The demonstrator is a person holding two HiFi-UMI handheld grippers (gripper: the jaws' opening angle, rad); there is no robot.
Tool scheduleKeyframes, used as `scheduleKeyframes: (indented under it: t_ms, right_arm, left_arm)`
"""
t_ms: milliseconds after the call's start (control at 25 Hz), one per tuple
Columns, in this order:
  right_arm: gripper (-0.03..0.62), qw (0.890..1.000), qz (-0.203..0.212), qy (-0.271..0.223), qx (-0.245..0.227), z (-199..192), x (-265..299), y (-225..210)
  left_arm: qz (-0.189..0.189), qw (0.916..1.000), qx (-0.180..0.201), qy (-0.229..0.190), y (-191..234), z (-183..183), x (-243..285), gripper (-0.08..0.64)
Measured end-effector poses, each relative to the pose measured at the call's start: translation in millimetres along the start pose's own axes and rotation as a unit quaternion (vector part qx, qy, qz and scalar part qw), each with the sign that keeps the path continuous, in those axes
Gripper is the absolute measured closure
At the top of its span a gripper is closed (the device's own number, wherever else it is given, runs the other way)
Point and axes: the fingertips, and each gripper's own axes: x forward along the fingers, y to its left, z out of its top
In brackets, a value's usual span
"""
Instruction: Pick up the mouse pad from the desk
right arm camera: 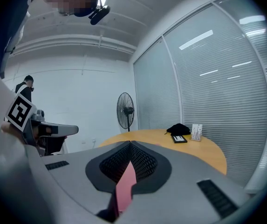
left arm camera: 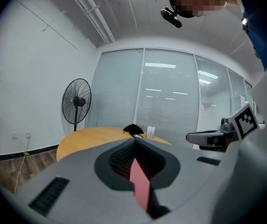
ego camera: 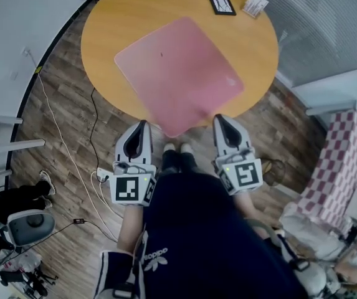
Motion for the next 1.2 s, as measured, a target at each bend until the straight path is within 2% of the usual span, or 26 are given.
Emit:
scheduleKeyframes:
  t_ms: [200,440,680,800,960,1080,1200]
  right_arm:
    - [0.588,1.000,0.000,0.001,0.018,1,0,8]
    - [0.588,1.000,0.003,0.018,0.019,-12,-1,14]
    - [0.589,0.999,0.006,0.036,0.017,-25,-3,15]
    - [0.589,0.999,0.004,0.045,0.023,-31,-5,13]
    - [0.588,0.998,0.005,0.057,0.026,-40,-8,11]
    - [0.589,0.997,0.008,0.064,0.033,-44,-7,16]
    - [0.588,0.996,0.010,0.076,0.041,-52,-8,19]
  left_arm:
    - [0.004,0.9999,-0.008,0.010,6,-7,-3,0.557]
    - [0.004,0.9983,-0.043,0.039,15,-32,-2,0.557]
    - [-0.025,0.9933,-0.072,0.088,6,-59,9,0.552]
    - [-0.037,0.9897,-0.081,0.112,2,-75,15,0.510]
    - [-0.045,0.9803,-0.111,0.157,2,-111,23,0.458]
    - [-0.058,0.9680,-0.147,0.195,-1,-141,24,0.445]
    - [-0.072,0.9560,-0.166,0.231,-8,-170,25,0.439]
